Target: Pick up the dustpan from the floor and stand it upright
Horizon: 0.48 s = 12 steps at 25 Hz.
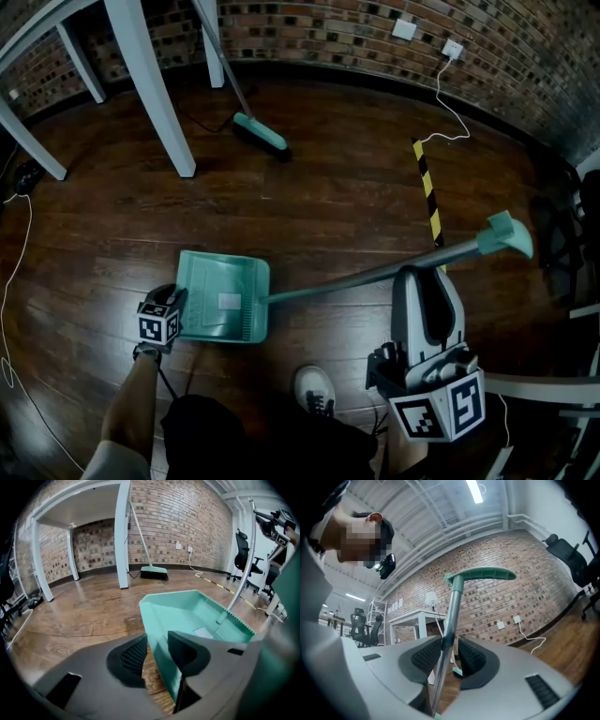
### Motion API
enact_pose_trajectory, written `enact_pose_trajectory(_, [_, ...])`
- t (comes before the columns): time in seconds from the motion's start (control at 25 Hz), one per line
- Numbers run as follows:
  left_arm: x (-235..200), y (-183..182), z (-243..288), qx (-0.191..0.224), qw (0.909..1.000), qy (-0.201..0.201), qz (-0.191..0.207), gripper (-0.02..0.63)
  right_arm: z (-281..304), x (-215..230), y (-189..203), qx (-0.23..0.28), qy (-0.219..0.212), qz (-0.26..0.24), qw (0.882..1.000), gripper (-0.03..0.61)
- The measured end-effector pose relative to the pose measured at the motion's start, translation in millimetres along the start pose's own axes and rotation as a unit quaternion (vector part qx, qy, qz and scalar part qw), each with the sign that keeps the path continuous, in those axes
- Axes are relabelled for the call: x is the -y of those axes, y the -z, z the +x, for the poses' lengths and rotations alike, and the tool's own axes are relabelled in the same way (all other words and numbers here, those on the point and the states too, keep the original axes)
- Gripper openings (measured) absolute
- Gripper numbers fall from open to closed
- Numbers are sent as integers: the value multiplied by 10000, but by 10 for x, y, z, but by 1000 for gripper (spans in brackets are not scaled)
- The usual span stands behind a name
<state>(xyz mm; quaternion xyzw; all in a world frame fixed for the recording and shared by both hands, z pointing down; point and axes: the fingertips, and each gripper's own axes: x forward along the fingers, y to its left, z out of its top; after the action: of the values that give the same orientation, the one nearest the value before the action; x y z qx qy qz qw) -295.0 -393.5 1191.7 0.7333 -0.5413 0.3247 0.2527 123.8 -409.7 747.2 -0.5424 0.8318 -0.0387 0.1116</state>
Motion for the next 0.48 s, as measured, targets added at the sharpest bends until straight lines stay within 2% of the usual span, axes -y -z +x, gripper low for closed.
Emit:
enact_pose_trajectory(0.16, [-1, 105, 89, -107, 9998, -53, 160, 166, 114, -315, -33, -17, -565, -220, 9982, 98])
enact_pose_trajectory(0.28, [-8, 210, 190, -86, 9999, -40, -124, 166, 131, -595, -61, -79, -1074, -719, 9916, 104])
enact_pose_trajectory(0.32, [-5, 251, 222, -118, 9999, -45, -105, 166, 124, -653, -48, -115, -1185, -795, 9897, 104])
enact_pose_trajectory(0.4, [-12, 330, 271, -243, 9996, -88, 140, 164, 100, -730, 0, -198, -1349, -822, 9872, 104])
enact_pose_trajectory(0.48, [-78, 316, 232, -158, 9992, -315, 164, 164, 67, -773, 63, -288, -1465, -759, 9859, 104])
